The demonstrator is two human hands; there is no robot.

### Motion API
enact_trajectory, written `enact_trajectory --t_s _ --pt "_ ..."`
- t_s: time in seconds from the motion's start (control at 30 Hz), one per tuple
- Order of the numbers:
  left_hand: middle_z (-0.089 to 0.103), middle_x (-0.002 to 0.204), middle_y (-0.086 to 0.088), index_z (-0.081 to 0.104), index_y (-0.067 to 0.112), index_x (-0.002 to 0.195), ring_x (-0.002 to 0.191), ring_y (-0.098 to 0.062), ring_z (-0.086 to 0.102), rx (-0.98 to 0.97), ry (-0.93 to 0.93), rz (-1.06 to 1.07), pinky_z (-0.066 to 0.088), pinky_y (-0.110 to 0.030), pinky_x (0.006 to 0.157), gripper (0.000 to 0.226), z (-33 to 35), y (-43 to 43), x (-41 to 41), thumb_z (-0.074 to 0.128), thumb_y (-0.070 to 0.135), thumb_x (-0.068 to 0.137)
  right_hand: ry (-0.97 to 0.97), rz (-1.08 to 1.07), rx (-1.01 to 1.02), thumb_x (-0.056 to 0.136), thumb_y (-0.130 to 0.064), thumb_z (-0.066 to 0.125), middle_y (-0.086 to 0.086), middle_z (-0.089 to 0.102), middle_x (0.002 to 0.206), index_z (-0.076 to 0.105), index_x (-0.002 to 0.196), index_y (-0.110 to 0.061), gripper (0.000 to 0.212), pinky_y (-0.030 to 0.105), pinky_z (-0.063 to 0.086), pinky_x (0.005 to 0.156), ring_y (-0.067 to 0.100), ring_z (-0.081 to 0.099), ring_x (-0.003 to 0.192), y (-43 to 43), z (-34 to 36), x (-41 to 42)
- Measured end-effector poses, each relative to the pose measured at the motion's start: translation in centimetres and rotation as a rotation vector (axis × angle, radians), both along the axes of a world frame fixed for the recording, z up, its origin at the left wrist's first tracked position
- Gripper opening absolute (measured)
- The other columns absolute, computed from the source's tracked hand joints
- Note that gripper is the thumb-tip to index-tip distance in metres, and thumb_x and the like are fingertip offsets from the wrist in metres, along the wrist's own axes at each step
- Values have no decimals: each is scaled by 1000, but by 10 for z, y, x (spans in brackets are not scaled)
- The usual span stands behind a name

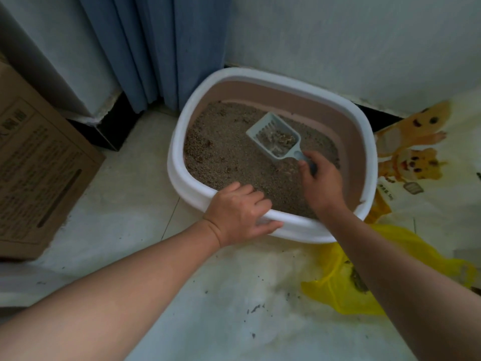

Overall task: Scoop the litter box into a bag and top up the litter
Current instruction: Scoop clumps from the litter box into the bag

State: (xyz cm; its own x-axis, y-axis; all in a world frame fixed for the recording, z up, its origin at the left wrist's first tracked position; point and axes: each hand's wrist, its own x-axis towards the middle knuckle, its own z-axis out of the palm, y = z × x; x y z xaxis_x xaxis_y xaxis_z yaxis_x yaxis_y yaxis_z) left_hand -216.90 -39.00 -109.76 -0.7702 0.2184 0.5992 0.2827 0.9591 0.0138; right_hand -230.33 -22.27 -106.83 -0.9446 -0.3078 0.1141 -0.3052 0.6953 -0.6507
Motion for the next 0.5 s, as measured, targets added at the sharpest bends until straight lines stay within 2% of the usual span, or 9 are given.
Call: enact_trajectory --t_s 0.13,0.2,0.3,0.4,0.5 --pt "54 65 0 57 20 67 61 -23 50 -7 6 1 31 -34 60 46 1 0 0 56 58 93 -7 11 14 102 -31 51 -9 61 81 60 131 -23 32 25 32 59 -1 50 63 -1 0 3" --pt "54 65 0 57 20 68 61 -23 50 -9 2 -2 31 -34 60 46 2 0 0 56 58 93 3 12 37 101 -29 52 -9 60 82 61 130 -22 31 25 32 62 6 51 64 -1 1 3" --pt "54 65 0 57 20 68 62 -23 50 -15 -9 1 32 -34 60 46 2 0 0 56 59 93 25 8 47 100 -27 54 -9 60 88 62 130 -20 31 26 35 66 14 57 76 -3 2 4" --pt "54 65 0 57 20 68 62 -23 50 -24 -8 5 32 -34 60 46 2 1 0 56 59 93 37 90 86 99 -25 55 1 69 95 64 125 -18 29 30 41 68 23 63 86 -5 -1 5" --pt "54 65 0 57 20 68 62 -23 50 -23 -6 0 32 -34 60 46 3 0 0 56 59 93 21 103 73 99 -25 54 6 71 102 64 126 -18 29 31 43 69 25 63 89 -6 -2 4"
